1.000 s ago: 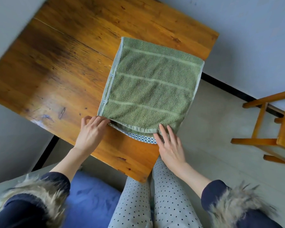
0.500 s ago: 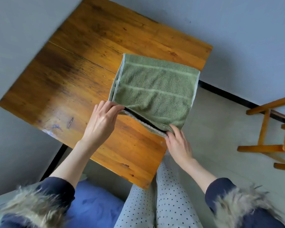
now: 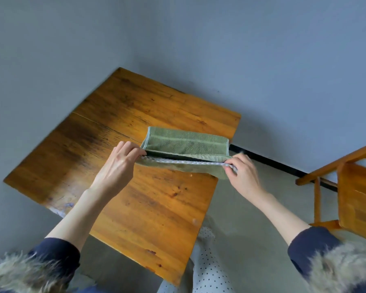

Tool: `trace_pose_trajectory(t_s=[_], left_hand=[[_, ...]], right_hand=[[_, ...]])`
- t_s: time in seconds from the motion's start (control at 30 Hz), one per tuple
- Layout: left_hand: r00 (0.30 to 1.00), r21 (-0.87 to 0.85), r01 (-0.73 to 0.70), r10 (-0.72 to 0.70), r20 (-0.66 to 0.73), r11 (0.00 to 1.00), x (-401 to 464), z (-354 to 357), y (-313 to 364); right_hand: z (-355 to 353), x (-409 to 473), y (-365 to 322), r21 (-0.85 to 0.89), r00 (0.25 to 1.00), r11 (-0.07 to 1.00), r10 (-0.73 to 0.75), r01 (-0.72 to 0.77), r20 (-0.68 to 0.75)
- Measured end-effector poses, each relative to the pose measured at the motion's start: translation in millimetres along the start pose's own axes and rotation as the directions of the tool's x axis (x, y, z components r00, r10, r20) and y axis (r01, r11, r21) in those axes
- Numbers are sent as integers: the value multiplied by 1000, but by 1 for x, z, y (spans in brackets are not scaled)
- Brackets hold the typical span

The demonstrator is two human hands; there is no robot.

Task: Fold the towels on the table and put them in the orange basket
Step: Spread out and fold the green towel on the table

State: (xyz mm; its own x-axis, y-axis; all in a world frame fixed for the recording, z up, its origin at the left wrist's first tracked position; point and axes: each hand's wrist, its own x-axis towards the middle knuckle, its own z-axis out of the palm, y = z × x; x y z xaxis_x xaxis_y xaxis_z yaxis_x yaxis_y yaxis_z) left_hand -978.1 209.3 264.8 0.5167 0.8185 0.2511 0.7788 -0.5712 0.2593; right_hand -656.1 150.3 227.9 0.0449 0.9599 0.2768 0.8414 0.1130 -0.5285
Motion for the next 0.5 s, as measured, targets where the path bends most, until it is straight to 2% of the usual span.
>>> trace_pose_trajectory(t_s=[0.1,0.27,0.37,0.5], left_hand=[[996,27,18,-15,-90,999,20,-36,6],[964,43,94,-80,-253,995,45,-94,13],[928,7,127,-117,-354,992,54,-121,16],[889,-29,168,-164,-428,985,53,-152,10]], right_hand=[[-32,30,-18,6,996,996,-87,87,-36],[-71,69,-41,-188,921,902,-389,388,33],[-81,81,-55,-228,894,866,-443,445,61],[-94,93,-81,-167,889,880,-456,444,-38]])
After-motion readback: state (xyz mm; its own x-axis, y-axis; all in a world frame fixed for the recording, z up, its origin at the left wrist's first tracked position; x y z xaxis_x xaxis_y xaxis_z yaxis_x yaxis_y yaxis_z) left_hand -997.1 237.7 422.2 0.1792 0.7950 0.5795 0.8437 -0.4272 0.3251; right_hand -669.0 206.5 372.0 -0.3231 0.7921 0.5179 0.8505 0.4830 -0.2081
